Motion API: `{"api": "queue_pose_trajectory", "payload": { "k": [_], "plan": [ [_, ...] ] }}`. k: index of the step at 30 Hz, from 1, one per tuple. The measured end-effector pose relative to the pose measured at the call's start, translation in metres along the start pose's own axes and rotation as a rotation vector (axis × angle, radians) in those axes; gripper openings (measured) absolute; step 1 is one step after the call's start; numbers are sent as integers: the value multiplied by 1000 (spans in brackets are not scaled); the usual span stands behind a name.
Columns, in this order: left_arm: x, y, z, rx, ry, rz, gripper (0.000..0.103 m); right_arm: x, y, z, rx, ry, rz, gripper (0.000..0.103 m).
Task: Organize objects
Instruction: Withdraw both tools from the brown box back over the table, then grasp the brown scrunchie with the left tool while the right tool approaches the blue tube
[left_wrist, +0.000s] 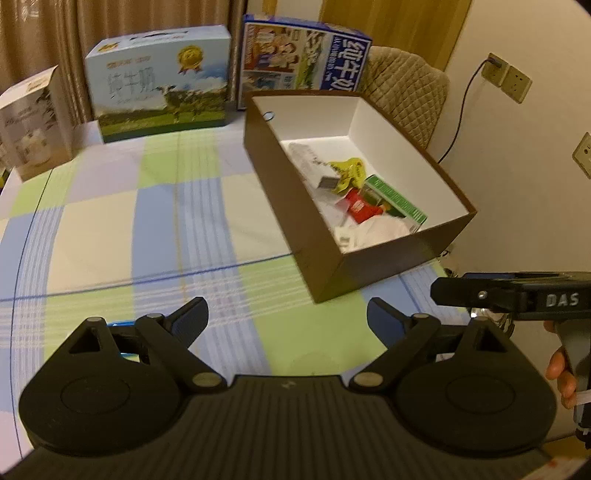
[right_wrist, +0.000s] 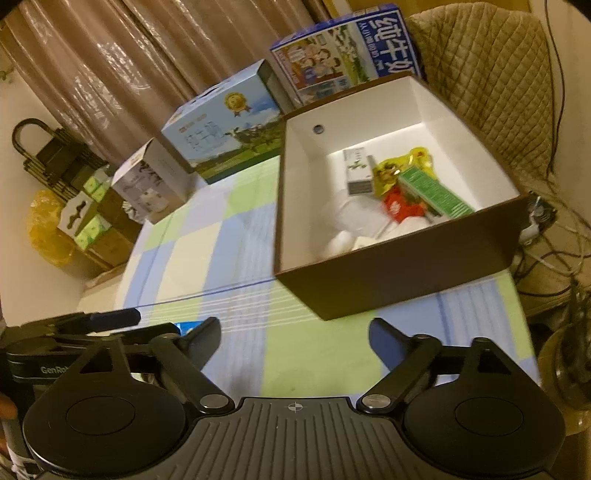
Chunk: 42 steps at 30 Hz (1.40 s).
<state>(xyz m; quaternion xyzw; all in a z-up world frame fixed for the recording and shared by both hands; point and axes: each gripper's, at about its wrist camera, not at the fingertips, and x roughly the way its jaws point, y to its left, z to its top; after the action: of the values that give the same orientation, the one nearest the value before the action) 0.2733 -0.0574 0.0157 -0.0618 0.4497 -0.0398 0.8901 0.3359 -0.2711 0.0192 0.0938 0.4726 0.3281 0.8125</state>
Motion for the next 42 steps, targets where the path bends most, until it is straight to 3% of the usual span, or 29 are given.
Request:
{"api": "queue_pose_trajectory", "payload": {
  "k": [7, 15, 22, 28, 34, 42],
  "plan": [
    [-10, 32, -17, -44, 13, 26, 91, 9, 16, -14, 13, -60, 110, 95],
    [-19, 69, -36, -122, 28, 80, 91, 35, 39, -20, -22, 14, 102, 95],
    [-24, 99, -55, -175, 46, 125, 96, 58, 56, -34, -97, 66, 59, 95],
    [-24, 122, -73, -209, 62, 169, 98, 81, 74, -51, -224, 103, -38, 95],
    [-11, 148, -93, -276, 116, 214, 98, 107, 83, -65, -275, 149, -97, 95],
    [12, 171, -106, -322, 116, 239, 98, 133, 92, -71, -330, 203, -135, 95]
  ]
}}
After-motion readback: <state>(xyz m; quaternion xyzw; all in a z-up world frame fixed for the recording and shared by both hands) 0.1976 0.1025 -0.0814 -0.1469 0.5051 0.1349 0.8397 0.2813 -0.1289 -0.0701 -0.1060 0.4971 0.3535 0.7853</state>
